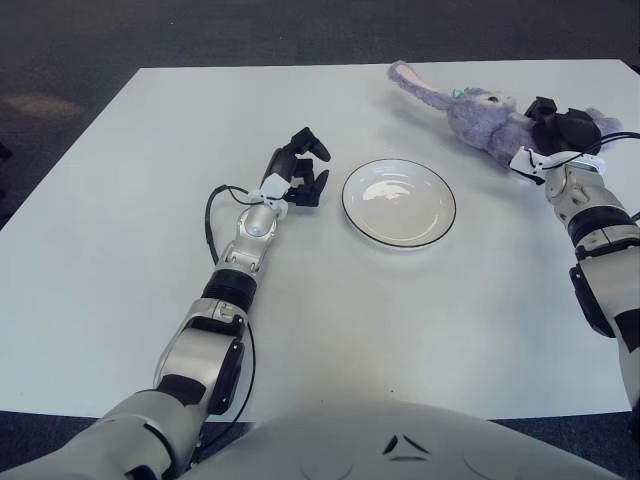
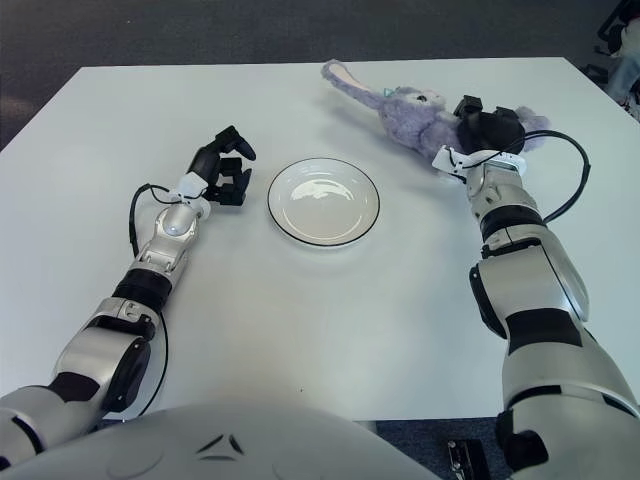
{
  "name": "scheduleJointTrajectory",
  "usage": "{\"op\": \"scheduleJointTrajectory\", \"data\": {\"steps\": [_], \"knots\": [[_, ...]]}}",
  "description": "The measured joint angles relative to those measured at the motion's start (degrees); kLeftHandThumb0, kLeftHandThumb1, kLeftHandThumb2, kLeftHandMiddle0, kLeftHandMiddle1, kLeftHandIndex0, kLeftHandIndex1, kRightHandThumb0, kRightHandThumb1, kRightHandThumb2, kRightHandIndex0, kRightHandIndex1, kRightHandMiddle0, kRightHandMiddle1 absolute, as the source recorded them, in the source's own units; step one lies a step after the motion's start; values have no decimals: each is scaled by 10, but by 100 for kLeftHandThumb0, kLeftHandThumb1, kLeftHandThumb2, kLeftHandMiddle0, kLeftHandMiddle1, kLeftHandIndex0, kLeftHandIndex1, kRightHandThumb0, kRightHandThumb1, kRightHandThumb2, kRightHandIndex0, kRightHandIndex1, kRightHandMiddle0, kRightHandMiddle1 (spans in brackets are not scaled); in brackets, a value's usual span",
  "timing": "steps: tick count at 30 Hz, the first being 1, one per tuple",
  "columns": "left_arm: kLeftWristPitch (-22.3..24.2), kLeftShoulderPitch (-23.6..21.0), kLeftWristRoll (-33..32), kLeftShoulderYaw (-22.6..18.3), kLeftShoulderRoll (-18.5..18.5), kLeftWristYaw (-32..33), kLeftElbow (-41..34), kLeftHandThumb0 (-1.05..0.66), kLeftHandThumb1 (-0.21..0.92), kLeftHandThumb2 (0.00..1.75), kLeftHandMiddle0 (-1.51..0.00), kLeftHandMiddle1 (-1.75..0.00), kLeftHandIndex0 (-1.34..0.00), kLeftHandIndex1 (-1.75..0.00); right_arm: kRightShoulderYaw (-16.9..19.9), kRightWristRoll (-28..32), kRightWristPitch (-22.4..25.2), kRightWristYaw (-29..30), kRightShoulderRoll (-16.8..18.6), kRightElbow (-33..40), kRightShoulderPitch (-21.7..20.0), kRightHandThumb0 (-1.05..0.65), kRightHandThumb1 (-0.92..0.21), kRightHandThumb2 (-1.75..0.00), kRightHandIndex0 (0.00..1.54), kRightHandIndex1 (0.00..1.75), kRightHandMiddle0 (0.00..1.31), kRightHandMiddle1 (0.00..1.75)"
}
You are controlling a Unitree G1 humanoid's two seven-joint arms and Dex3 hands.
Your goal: Put the doll into the plate.
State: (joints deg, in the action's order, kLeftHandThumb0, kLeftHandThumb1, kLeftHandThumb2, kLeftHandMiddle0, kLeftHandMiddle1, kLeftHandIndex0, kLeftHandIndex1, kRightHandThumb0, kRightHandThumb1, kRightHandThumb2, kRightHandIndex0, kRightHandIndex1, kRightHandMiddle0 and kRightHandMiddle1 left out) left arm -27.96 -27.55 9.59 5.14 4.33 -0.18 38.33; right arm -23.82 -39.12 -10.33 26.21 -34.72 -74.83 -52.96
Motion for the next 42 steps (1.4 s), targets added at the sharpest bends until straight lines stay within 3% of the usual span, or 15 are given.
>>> {"op": "scheduleJointTrajectory", "data": {"steps": [10, 19, 28, 37, 42], "knots": [[0, -1, 2, 3, 1, 7, 0, -43, 48, 112, -108, -175, -49, -175, 10, 6, -41, 16, -17, 13, 8, 0, 0, -157, 94, 142, 66, 175], [0, -4, 1, 5, 1, 7, 6, -42, 50, 109, -109, -175, -47, -175, 35, 28, -101, 25, -46, 70, 37, 0, -8, -152, 88, 151, 57, 175], [-3, -16, 0, 5, 2, 6, 18, -42, 50, 108, -108, -175, -47, -175, 91, 62, -81, -38, -55, 261, 86, 0, -7, -149, 92, 142, 59, 175], [-5, -28, 0, 5, 3, 6, 26, -43, 49, 110, -109, -175, -47, -175, 116, 55, -11, -76, -52, 452, 142, 0, -3, -156, 92, 148, 61, 175], [-9, -24, 1, 6, 3, 7, 38, -43, 49, 110, -109, -175, -48, -175, 130, 40, -1, -98, -53, 552, 174, 0, -3, -159, 89, 158, 60, 175]]}}
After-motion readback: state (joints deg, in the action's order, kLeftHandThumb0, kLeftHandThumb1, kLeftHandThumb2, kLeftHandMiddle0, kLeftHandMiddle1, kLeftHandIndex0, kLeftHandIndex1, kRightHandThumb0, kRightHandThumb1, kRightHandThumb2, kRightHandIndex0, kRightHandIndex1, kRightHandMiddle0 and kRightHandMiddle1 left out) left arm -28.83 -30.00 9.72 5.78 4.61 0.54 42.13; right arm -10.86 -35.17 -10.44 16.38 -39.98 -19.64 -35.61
